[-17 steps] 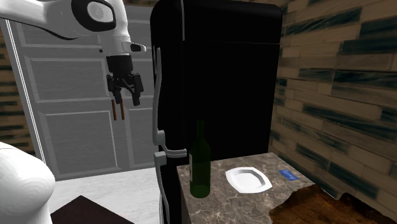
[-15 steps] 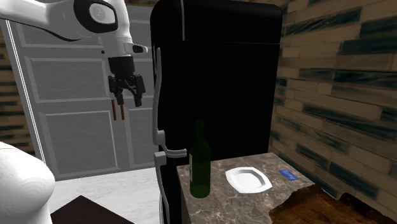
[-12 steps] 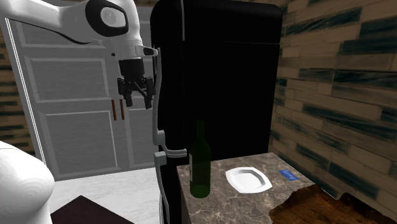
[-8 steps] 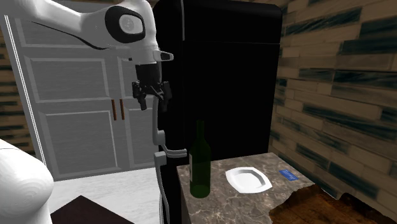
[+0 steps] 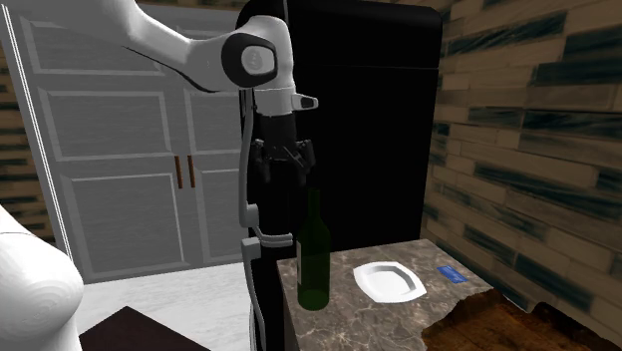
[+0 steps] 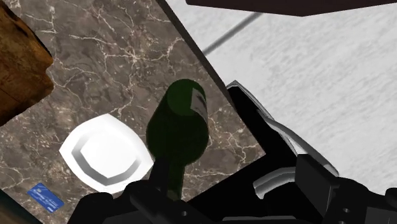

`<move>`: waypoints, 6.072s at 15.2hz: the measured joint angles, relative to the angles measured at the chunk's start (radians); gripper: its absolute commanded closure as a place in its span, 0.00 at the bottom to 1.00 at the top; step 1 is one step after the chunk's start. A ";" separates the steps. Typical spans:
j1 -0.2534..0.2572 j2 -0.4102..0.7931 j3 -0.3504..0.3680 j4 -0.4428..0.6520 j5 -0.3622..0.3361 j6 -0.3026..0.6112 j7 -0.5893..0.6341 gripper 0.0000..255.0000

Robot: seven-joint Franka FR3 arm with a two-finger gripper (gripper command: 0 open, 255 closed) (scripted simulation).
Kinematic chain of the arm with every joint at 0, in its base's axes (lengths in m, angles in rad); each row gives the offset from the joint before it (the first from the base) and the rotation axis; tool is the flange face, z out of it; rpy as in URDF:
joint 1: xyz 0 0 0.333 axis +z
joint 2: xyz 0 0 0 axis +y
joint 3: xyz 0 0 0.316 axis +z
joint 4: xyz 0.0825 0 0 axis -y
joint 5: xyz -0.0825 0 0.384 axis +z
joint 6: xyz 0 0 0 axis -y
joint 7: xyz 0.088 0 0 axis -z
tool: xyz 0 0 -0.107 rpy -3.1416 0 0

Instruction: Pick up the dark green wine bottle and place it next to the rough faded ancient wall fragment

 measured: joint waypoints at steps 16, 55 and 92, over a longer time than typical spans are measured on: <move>0.003 0.214 -0.092 0.054 0.061 0.170 -0.170 0.00; 0.009 0.174 -0.075 0.349 0.054 -0.163 -0.158 1.00; -0.161 0.385 -0.316 0.827 0.167 -0.457 -0.577 1.00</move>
